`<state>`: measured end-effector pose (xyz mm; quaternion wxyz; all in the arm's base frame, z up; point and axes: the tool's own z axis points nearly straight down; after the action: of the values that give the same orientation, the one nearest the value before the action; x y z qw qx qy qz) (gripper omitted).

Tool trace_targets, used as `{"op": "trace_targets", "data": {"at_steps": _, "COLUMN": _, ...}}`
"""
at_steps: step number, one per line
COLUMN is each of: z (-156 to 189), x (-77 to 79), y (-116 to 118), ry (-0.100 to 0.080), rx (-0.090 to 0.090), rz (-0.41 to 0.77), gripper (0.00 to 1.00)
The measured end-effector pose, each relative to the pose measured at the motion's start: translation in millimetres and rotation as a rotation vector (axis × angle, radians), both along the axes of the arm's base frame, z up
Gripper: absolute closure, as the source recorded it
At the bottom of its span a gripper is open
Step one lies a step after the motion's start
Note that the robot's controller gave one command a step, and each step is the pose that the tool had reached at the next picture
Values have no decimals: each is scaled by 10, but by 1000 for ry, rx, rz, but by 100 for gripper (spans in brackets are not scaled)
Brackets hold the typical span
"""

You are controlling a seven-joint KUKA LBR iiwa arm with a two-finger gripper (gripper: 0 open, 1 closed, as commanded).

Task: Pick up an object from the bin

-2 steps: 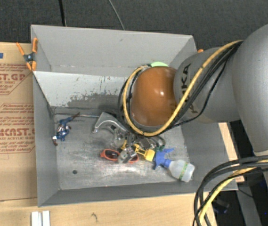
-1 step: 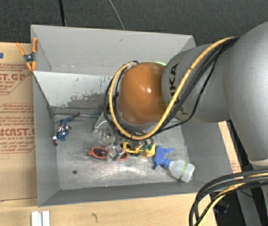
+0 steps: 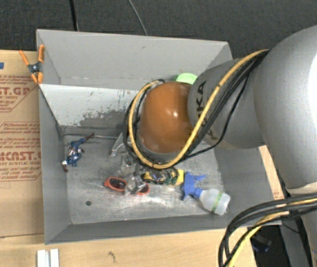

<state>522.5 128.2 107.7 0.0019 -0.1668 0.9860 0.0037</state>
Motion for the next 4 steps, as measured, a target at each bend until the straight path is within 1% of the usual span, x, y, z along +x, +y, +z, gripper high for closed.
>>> {"op": "trace_targets", "data": {"at_steps": 1, "z": -290, "x": 98, "y": -579, "ry": 7, "rx": -9, "rz": -130, "gripper": 0}}
{"op": "trace_targets", "data": {"at_steps": 2, "z": -319, "x": 236, "y": -210, "ry": 8, "rx": -10, "rz": -32, "gripper": 100}}
{"op": "trace_targets", "data": {"at_steps": 3, "z": -321, "x": 282, "y": -194, "ry": -17, "rx": -2, "rz": -34, "gripper": 0}}
{"op": "trace_targets", "data": {"at_steps": 4, "z": -322, "x": 280, "y": -195, "ry": -16, "rx": -2, "rz": -34, "gripper": 0}}
